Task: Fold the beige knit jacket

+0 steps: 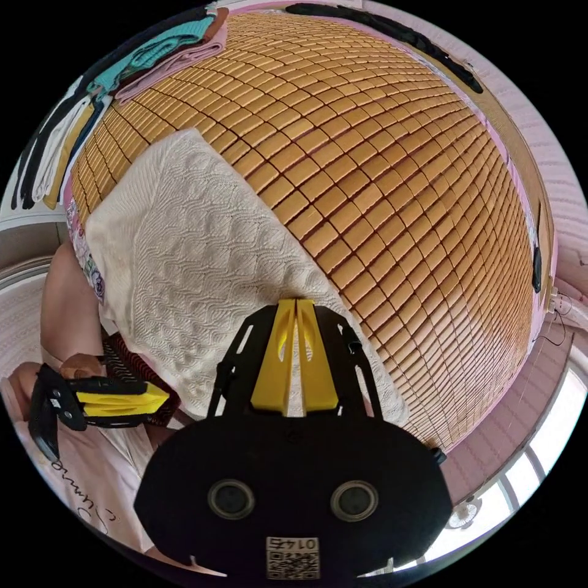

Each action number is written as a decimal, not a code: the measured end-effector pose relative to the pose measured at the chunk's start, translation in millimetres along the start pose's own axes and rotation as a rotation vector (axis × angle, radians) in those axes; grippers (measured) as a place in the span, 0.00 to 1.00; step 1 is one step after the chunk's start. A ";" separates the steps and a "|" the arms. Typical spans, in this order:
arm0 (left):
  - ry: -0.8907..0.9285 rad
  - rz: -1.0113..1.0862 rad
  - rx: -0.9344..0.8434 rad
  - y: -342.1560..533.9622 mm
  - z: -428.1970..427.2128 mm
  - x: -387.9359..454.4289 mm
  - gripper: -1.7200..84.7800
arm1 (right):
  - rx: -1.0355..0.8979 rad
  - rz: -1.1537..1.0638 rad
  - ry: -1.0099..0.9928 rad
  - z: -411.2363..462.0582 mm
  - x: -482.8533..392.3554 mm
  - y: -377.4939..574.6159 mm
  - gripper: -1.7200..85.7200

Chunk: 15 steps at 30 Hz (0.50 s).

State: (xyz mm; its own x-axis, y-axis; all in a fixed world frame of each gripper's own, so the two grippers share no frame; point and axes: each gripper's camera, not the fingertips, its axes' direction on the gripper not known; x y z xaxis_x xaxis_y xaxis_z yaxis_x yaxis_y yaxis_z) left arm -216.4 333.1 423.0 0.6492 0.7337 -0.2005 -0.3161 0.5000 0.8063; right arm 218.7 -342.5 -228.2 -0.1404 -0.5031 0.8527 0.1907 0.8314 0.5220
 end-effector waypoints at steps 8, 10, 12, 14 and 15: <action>0.172 -0.050 -0.168 29.7 71.0 -2.7 0.01 | -0.130 -0.040 -0.033 -6.4 22.0 -18.5 0.01; 0.151 -0.053 -0.229 19.1 68.0 2.9 0.01 | -0.146 -0.043 -0.036 -9.5 27.7 -18.4 0.01; 0.132 -0.043 -0.160 9.1 54.5 14.9 0.01 | -0.163 -0.034 -0.044 -13.3 35.0 -17.8 0.01; 0.090 -0.006 -0.228 13.8 71.0 26.4 0.01 | -0.177 -0.026 -0.042 -19.6 43.7 -13.8 0.01; 0.088 0.047 -0.187 24.3 77.0 35.4 0.01 | -0.177 -0.022 -0.039 -21.4 45.8 -12.0 0.01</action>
State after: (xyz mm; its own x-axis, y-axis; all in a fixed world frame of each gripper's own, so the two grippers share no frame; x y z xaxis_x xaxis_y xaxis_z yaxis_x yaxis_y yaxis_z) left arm -147.8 335.8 478.4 0.5704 0.7916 -0.2191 -0.4730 0.5346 0.7003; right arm 230.8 -380.5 -194.9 -0.1832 -0.5080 0.8416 0.3549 0.7642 0.5385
